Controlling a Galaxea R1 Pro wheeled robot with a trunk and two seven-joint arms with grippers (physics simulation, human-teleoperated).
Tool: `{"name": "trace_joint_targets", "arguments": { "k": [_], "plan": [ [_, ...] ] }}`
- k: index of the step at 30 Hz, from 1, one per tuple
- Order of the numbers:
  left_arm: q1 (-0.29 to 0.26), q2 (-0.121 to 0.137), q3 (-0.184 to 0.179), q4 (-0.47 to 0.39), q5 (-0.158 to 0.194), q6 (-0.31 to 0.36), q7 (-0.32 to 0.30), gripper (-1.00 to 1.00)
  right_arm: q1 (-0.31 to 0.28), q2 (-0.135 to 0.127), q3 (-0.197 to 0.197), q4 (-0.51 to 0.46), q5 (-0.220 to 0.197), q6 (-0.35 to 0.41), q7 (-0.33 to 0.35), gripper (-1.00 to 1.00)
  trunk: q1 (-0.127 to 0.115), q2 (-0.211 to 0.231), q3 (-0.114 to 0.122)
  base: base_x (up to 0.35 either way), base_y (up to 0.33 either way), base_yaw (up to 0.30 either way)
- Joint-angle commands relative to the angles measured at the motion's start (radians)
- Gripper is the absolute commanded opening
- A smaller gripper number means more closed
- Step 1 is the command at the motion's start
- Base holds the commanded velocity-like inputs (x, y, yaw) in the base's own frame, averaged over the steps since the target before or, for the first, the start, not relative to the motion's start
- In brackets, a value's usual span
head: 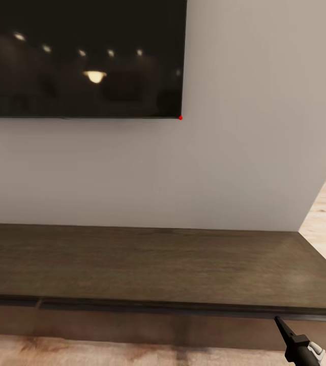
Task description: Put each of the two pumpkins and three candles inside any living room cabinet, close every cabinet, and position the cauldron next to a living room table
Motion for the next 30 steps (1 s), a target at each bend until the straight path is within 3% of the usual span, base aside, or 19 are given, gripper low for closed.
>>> {"name": "trace_joint_targets", "arguments": {
  "k": [1, 30],
  "plan": [
    [0.0, 0.0, 0.0, 0.004, 0.003, -0.002, -0.003, 1.0, -0.001, 0.0, 0.013, 0.0, -0.018, 0.021, 0.044, -1.0, -0.001, 0.0, -0.001, -0.074, 0.0, 0.0],
    [0.0, 0.0, 0.0, 0.014, 0.001, -0.003, -0.002, 1.0, -0.001, 0.0, 0.013, 0.0, -0.018, 0.021, 0.043, -1.0, -0.001, 0.0, -0.001, -0.03, 0.0, 0.0]
  ]
}}
